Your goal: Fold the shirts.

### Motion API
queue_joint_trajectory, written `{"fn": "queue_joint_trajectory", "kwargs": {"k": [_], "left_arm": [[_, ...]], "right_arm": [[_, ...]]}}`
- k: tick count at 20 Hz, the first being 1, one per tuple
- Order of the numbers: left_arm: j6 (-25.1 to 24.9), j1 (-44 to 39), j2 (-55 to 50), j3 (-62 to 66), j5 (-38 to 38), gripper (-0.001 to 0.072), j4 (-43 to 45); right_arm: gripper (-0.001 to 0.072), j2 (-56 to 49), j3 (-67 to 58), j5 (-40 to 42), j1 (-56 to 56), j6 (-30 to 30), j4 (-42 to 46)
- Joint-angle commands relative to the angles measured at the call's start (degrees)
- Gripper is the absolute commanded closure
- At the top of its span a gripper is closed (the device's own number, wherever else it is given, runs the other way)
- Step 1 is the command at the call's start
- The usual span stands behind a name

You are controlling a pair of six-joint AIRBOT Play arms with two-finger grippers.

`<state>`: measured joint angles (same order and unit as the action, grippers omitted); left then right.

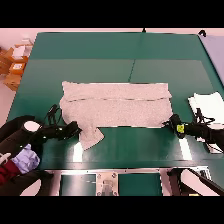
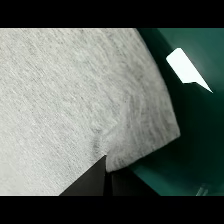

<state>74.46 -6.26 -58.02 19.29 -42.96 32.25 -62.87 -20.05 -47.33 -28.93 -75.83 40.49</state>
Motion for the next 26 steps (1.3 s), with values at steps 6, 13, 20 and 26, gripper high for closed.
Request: {"fn": "queue_joint_trajectory", "kwargs": {"k": [6, 13, 20, 26], "left_arm": [[8.6, -0.1, 2.6, 7.9, -17.9, 0.0684, 19.8], [17.1, -0.1, 9.9, 16.5, -35.0, 0.0684, 39.1], [16.0, -0.1, 8.4, 30.5, -30.4, 0.0684, 38.0], [12.9, 0.5, -7.8, 43.1, -26.2, 0.0684, 37.9]], "right_arm": [[0.0703, 0.2, -5.2, -11.3, -2.4, -3.0, 10.0], [0.0703, 2.6, -7.9, -20.6, -4.4, -6.8, 16.7], [0.0702, 2.4, -21.5, -25.0, -0.3, -8.0, 10.5], [0.0703, -8.9, -35.3, -18.5, 8.1, -11.2, 9.0]]}}
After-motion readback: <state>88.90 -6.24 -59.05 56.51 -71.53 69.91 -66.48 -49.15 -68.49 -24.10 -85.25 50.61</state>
